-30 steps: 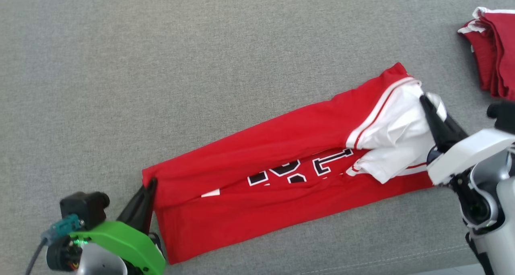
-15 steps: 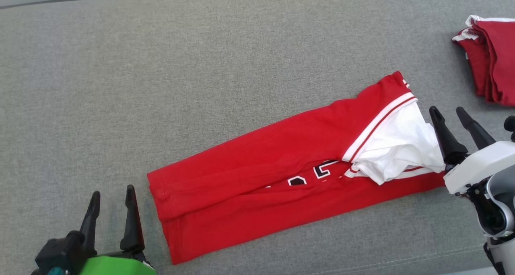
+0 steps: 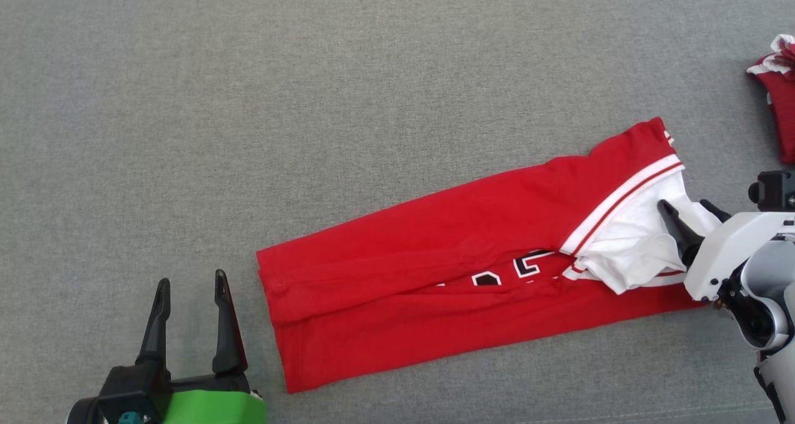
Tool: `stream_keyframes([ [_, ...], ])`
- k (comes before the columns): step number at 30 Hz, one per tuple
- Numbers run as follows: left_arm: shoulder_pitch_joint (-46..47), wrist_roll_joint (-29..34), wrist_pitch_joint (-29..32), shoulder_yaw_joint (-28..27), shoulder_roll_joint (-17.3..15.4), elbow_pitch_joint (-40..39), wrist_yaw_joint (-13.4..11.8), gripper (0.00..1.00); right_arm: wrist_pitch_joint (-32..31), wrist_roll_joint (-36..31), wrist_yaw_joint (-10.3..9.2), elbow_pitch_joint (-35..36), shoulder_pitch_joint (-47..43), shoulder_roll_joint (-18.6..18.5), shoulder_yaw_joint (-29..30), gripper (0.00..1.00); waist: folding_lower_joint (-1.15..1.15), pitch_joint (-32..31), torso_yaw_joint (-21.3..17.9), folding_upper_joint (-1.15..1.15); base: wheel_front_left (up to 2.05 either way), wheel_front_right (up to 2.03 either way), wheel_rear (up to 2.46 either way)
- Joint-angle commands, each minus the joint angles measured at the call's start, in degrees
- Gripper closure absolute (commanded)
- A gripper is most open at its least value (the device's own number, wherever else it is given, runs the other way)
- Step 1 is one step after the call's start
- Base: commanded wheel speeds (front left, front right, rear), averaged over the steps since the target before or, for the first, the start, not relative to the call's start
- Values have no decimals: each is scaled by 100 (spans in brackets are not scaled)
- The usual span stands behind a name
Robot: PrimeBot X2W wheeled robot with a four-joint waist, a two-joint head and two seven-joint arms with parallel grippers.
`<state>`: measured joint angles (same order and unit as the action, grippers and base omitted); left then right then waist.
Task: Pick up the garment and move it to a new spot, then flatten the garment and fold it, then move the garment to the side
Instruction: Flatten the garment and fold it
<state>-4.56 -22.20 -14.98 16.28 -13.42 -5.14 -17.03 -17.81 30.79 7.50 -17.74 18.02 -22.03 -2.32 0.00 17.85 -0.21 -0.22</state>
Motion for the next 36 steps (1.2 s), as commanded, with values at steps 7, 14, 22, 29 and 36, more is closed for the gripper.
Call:
stream_keyframes([
  [7, -65, 381, -20, -447, 450, 201, 384, 0, -482, 890, 1, -549, -27, -45, -448, 0, 0, 70, 301, 22, 0, 0, 0],
  [14, -189, 690, -21, -863, 726, 417, 695, 0, -336, 1627, 4, -544, -107, -329, -654, 100, 0, -132, 273, 22, 0, 0, 0],
  [22, -334, 892, -21, -1123, 937, 741, 1057, 0, 464, 1749, -7, -950, 289, -874, -256, 100, 0, -676, 192, 22, 0, 0, 0],
  [29, -466, 952, -20, -1229, 1001, 864, 1130, 0, 920, 1491, -2, -687, 290, -1135, -13, 100, 0, -1034, 274, 22, 0, 0, 0],
  [36, -673, 1015, -21, -1344, 1039, 890, 1067, 0, 620, 1516, -2, 1319, -341, -655, -965, 100, 0, -1167, 185, 22, 0, 0, 0],
])
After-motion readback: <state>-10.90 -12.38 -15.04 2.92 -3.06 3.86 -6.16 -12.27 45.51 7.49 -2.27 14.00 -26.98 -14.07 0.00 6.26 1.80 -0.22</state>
